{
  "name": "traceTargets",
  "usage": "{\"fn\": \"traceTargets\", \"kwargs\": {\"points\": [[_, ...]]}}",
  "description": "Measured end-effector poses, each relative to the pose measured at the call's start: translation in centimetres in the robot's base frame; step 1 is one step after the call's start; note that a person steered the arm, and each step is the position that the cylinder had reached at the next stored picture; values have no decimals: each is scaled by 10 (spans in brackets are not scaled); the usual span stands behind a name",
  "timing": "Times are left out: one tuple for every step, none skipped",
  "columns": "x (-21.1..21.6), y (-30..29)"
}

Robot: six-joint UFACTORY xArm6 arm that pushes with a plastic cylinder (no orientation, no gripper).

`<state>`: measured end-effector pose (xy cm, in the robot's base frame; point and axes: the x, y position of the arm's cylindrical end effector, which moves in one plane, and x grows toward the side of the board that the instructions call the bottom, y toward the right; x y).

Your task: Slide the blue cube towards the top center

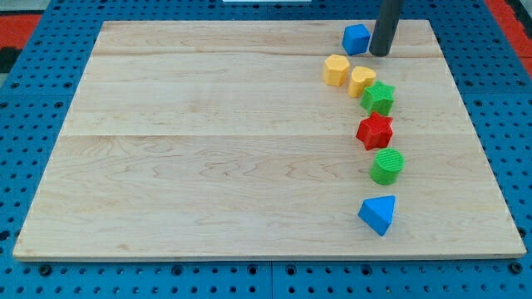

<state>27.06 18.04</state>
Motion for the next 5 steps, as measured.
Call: {"fn": "traceTargets", "kwargs": {"points": [[4, 0], [4, 5], [-13, 33], [-31, 23], [-38, -23]]}}
